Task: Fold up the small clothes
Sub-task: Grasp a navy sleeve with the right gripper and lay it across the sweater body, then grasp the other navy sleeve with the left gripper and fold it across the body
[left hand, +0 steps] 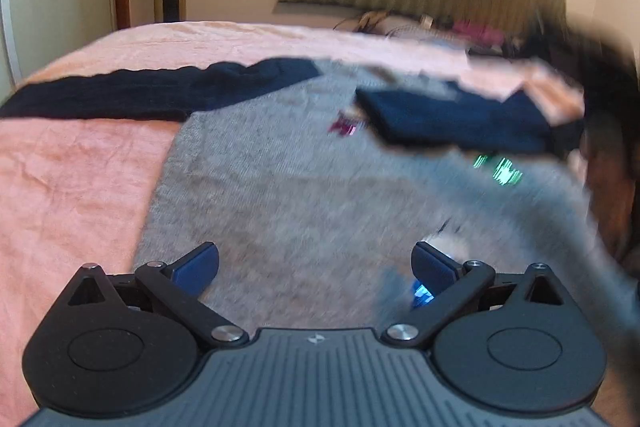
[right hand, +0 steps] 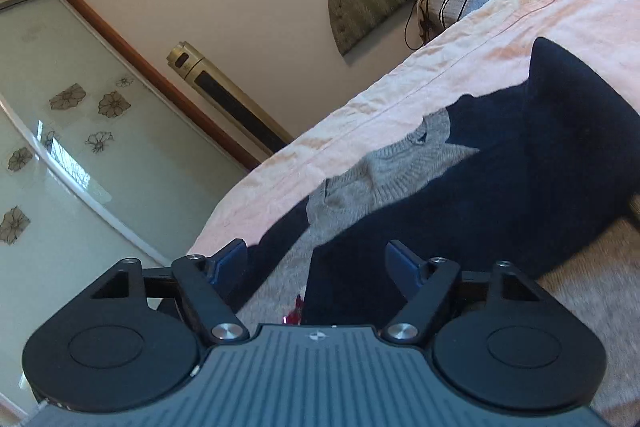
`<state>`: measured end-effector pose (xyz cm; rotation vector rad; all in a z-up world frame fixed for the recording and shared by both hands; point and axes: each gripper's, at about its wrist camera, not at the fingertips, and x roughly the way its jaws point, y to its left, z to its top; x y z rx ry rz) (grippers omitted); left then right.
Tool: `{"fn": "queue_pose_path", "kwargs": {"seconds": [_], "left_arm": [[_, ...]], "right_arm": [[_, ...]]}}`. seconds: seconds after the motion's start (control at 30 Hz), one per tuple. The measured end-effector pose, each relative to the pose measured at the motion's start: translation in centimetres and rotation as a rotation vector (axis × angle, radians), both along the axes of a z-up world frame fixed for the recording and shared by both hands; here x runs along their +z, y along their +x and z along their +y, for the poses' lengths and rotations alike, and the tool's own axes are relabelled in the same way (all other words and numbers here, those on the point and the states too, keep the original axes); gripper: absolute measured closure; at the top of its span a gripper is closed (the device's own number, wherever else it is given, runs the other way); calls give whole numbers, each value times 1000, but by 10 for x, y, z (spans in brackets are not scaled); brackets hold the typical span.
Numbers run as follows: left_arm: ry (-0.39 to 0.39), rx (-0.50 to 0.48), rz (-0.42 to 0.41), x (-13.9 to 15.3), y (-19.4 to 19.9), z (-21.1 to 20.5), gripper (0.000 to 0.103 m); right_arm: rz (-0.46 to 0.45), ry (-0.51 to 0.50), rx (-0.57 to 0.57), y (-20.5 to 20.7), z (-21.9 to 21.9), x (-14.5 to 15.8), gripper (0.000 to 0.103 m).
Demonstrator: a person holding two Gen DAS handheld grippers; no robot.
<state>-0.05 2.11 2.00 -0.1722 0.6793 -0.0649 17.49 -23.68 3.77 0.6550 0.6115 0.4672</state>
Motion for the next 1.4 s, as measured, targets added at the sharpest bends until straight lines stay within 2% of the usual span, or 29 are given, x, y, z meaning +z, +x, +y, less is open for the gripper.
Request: {"fn": "queue_pose_path", "kwargs": {"seconds": [0.07, 0.17, 0.2, 0.23, 0.27, 0.3, 0.37, 0.43, 0.47, 0.5, 0.6, 0.67, 0.73, 0.8, 0.9, 0.97, 1.03, 1.07, 1.1, 1.13, 1.17, 1.2, 1.23, 1.3, 1.4], "left_arm": [[-190, -20, -24, 12, 12, 14, 0], [-459, -50, 84, 15, 67, 24, 0], [-536, -50, 123, 9, 90, 26, 0], [-582, -41, 154, 3, 110, 26, 0], [-591, -20, 185, -4, 128, 21, 0], [-580, 4, 216, -10, 144, 17, 1], [-532, 17, 179, -8, 164, 3, 2], [-476, -11, 198, -7, 181, -14, 30], [-431, -30, 230, -9, 191, -25, 67], [-381, -28, 257, -11, 197, -33, 91], [-280, -25, 217, -3, 197, -43, 96], [-248, -22, 145, 15, 187, -38, 96], [-202, -9, 76, 32, 175, -25, 97], [-133, 22, 57, 37, 169, -13, 97], [-70, 25, 140, 15, 172, 0, 96], [-29, 40, 175, 2, 173, 7, 90], [-25, 98, 142, 8, 158, 15, 78], [-1, 144, 116, 15, 150, 16, 66], [15, 172, 61, 24, 140, 16, 49], [15, 169, -19, 31, 129, 15, 38], [8, 143, -95, 37, 122, 12, 18], [4, 102, -148, 40, 118, 6, 8], [2, 57, -172, 41, 120, -1, 8], [-18, -37, -138, 33, 135, -15, 8], [-42, -88, 29, 5, 170, -28, 8]], "right_arm": [[-20, -76, -12, -29, -8, -8, 25], [-18, -183, -48, -52, -20, -27, 25], [-14, -194, -56, -57, -22, -31, 25], [-15, -179, -58, -56, -24, -36, 25], [-31, -173, -55, -57, -25, -34, 22], [-39, -175, -55, -58, -24, -34, 12], [-34, -165, -48, -55, -23, -37, 9], [-31, -130, -57, -52, -28, -38, 9], [-28, -112, -59, -51, -30, -39, 9], [-27, -99, -61, -50, -32, -40, 9], [-29, -93, -61, -50, -32, -40, 9], [-29, -93, -61, -50, -32, -40, 9], [-29, -89, -61, -50, -32, -40, 8], [-30, -82, -61, -49, -33, -41, 7], [-31, -82, -56, -48, -33, -41, 5], [-30, -90, -51, -48, -31, -40, 5], [-22, -100, -48, -47, -31, -37, 5], [-19, -109, -49, -46, -31, -32, 5], [-22, -111, -55, -45, -32, -27, 5], [-35, -106, -61, -40, -34, -19, 5], [-55, -103, -64, -33, -34, -10, 4], [-83, -111, -69, -23, -34, 0, 2], [-103, -131, -74, -9, -32, 8, 0], [-95, -197, -63, 27, -24, 17, 0], [6, -368, -66, 87, -12, 4, 0]]}}
